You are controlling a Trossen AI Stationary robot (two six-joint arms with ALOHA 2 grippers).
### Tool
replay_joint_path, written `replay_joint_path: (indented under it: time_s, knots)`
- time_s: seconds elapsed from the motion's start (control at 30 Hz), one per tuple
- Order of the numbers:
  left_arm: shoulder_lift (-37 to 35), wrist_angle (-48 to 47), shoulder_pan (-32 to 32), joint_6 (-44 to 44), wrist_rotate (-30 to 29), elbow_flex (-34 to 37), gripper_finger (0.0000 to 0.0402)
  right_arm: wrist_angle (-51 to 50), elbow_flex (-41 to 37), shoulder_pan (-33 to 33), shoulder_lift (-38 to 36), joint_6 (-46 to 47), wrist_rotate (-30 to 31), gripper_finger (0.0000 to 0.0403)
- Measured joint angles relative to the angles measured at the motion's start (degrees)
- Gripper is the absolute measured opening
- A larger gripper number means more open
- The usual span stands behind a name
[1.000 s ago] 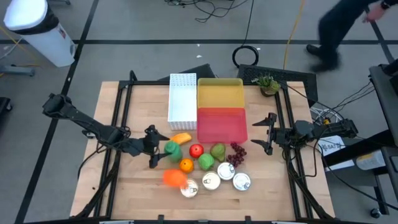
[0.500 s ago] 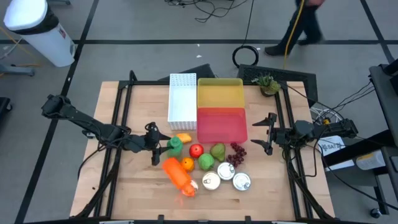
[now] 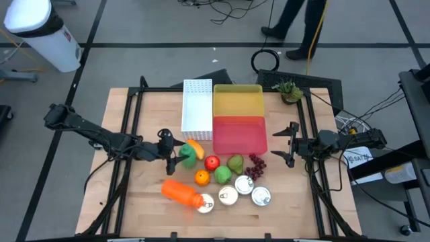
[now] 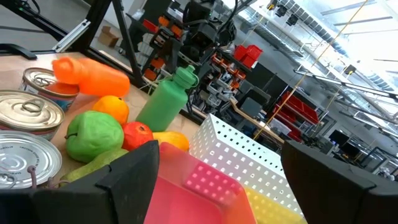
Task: Pick & Place Food Item
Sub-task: Put the green water bottle into the white bin
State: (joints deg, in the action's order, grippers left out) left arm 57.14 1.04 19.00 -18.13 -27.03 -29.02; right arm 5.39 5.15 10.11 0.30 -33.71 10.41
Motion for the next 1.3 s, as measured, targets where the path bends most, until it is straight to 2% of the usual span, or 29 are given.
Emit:
replay_joint_path:
  time_s: [0.37,0.47,0.67,0.9,1.0,1.17,1.3]
  knots:
    - [-0.02,0.54,0.02,1.30,0.06,0.00,0.0307,0.00,0.00,0.00,0.00,0.00,0.00,0.0315]
    - [0.00,0.48,0.02,1.36,0.07,0.00,0.0290,0.00,0.00,0.00,0.00,0.00,0.01,0.0315]
    - [-0.02,0.46,0.02,1.49,0.07,0.00,0.0224,0.00,0.00,0.00,0.00,0.00,0.01,0.0315]
    - [-1.44,5.81,0.02,8.47,-1.41,-0.38,0.0224,0.00,0.00,0.00,0.00,0.00,0.01,0.0315]
    - [-3.11,6.43,0.02,12.22,-2.23,-2.62,0.0226,0.00,0.00,0.00,0.00,0.00,0.01,0.0315]
    - [-5.84,3.70,0.02,19.71,-3.50,-8.68,0.0259,0.00,0.00,0.00,0.00,0.00,-0.01,0.0315]
    - [-6.29,0.57,-1.14,25.57,-7.31,-15.25,0.0242,0.02,0.00,0.00,0.00,0.00,-0.01,0.0315]
